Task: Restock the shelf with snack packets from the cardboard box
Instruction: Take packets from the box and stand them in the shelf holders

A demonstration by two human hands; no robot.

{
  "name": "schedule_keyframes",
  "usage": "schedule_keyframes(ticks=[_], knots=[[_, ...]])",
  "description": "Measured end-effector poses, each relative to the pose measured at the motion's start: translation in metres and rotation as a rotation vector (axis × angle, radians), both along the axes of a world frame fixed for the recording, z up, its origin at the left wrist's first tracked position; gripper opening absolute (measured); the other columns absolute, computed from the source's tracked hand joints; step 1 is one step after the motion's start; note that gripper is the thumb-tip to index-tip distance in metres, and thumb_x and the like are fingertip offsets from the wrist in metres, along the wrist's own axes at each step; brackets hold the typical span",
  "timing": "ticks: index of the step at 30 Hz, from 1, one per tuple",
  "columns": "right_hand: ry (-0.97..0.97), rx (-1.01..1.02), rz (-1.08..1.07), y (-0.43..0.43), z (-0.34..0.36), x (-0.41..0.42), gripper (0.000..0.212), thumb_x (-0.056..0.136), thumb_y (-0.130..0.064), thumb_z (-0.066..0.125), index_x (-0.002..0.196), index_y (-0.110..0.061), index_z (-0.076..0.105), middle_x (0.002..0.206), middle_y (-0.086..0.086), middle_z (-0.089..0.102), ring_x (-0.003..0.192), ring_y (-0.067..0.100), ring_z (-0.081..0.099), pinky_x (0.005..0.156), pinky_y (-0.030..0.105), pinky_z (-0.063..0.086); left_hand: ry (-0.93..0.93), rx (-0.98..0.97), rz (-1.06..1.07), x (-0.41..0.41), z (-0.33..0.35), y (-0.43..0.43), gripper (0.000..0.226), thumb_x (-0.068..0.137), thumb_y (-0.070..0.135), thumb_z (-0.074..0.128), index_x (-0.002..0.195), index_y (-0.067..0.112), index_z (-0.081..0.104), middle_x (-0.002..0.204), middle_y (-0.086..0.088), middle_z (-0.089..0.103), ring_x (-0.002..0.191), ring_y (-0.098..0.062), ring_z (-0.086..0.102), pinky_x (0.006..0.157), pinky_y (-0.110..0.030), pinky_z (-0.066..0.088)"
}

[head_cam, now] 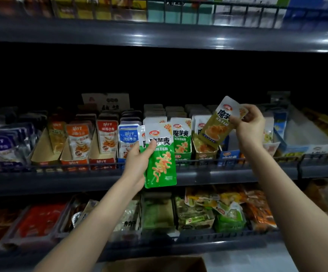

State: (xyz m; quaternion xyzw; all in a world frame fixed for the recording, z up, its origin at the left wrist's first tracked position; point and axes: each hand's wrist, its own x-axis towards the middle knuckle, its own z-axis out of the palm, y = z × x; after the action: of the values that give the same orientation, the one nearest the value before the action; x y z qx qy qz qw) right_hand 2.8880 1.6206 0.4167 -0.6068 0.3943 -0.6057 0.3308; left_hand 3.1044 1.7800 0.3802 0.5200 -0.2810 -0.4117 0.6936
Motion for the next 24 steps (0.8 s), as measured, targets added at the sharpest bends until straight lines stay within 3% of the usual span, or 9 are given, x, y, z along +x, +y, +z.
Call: schedule_keyframes(ticks=[4, 6, 9, 10, 14, 17, 19, 22, 24], knots=[[0.117, -0.025, 0.023, -0.017, -0.01, 0.012, 0.021, 0.089, -0.001, 0.061, 0.103, -0.014, 0.054, 0.092, -0.003, 0.058, 0.086, 0.014, 0.058, 0.07, 0.022, 0.051, -0.097, -0.017, 0.02, 0.001, 0.001, -0.015, 0.062, 0.091, 0.034, 0.059, 0.144, 0.017, 0.035, 0.15, 0.0, 0.037, 0.135, -0.019, 0.038, 0.108, -0.039, 0.033], [0.207, 0.002, 0.075, -0.017, -0.017, 0.017, 0.021, 0.089, -0.002, 0.061, 0.104, -0.015, 0.055, 0.092, -0.008, 0.058, 0.085, 0.009, 0.057, 0.07, 0.02, 0.051, -0.131, -0.034, 0.025, 0.001, -0.003, -0.017, 0.074, 0.085, 0.041, 0.062, 0.147, 0.017, 0.03, 0.152, 0.0, 0.032, 0.138, -0.021, 0.033, 0.114, -0.042, 0.027], [0.365, 0.074, 0.128, -0.022, -0.031, 0.019, 0.024, 0.09, -0.007, 0.061, 0.112, -0.016, 0.059, 0.11, -0.002, 0.06, 0.09, 0.011, 0.059, 0.069, 0.022, 0.05, -0.206, 0.01, 0.037, 0.002, -0.008, -0.016, 0.107, 0.056, 0.076, 0.067, 0.142, 0.018, 0.04, 0.145, -0.001, 0.044, 0.132, -0.02, 0.043, 0.108, -0.05, 0.038], [0.403, 0.089, 0.121, -0.024, -0.035, 0.019, 0.026, 0.09, -0.01, 0.061, 0.115, -0.016, 0.059, 0.114, -0.001, 0.06, 0.092, 0.013, 0.061, 0.069, 0.023, 0.05, -0.224, 0.013, 0.027, 0.004, -0.012, -0.017, 0.106, 0.055, 0.079, 0.066, 0.139, 0.018, 0.043, 0.141, 0.001, 0.048, 0.129, -0.019, 0.046, 0.106, -0.05, 0.04], [0.647, -0.059, -0.175, -0.023, -0.037, 0.02, 0.043, 0.086, -0.019, 0.069, 0.126, -0.013, 0.055, 0.119, 0.009, 0.061, 0.108, 0.028, 0.056, 0.079, 0.034, 0.046, -0.321, 0.029, 0.015, -0.001, -0.01, -0.017, 0.036, 0.089, 0.043, 0.057, 0.121, 0.025, 0.056, 0.122, 0.005, 0.062, 0.115, -0.016, 0.057, 0.099, -0.047, 0.047], [0.678, -0.334, -0.34, 0.009, -0.025, 0.032, 0.041, 0.086, -0.023, 0.069, 0.122, -0.007, 0.058, 0.112, 0.011, 0.062, 0.105, 0.029, 0.055, 0.084, 0.036, 0.042, -0.387, 0.019, 0.016, -0.005, -0.006, -0.014, 0.045, 0.086, 0.05, 0.056, 0.123, 0.023, 0.055, 0.12, 0.002, 0.063, 0.113, -0.018, 0.059, 0.095, -0.048, 0.049], [0.618, -0.309, -0.104, 0.039, -0.018, 0.043, 0.041, 0.088, -0.025, 0.067, 0.125, -0.01, 0.057, 0.107, 0.002, 0.064, 0.097, 0.017, 0.058, 0.083, 0.029, 0.044, -0.433, 0.011, -0.023, -0.008, -0.005, -0.015, 0.051, 0.085, 0.054, 0.054, 0.124, 0.021, 0.053, 0.122, 0.002, 0.062, 0.114, -0.017, 0.059, 0.095, -0.047, 0.049], [0.452, 0.092, 0.403, 0.072, -0.013, 0.058, 0.046, 0.09, -0.021, 0.064, 0.133, -0.014, 0.048, 0.1, -0.003, 0.065, 0.085, 0.005, 0.063, 0.071, 0.017, 0.052, -0.469, -0.02, -0.08, -0.014, -0.005, -0.017, 0.018, 0.098, 0.033, 0.045, 0.115, 0.028, 0.05, 0.114, 0.007, 0.064, 0.104, -0.008, 0.062, 0.087, -0.035, 0.053], [0.286, 0.205, 0.551, 0.077, -0.015, 0.064, 0.034, 0.091, -0.009, 0.061, 0.125, -0.008, 0.054, 0.096, -0.001, 0.068, 0.077, -0.001, 0.066, 0.059, 0.012, 0.049, -0.501, -0.034, -0.135, -0.019, -0.004, -0.016, 0.015, 0.1, 0.029, 0.042, 0.113, 0.031, 0.047, 0.11, 0.013, 0.062, 0.098, 0.002, 0.06, 0.078, -0.022, 0.052]])
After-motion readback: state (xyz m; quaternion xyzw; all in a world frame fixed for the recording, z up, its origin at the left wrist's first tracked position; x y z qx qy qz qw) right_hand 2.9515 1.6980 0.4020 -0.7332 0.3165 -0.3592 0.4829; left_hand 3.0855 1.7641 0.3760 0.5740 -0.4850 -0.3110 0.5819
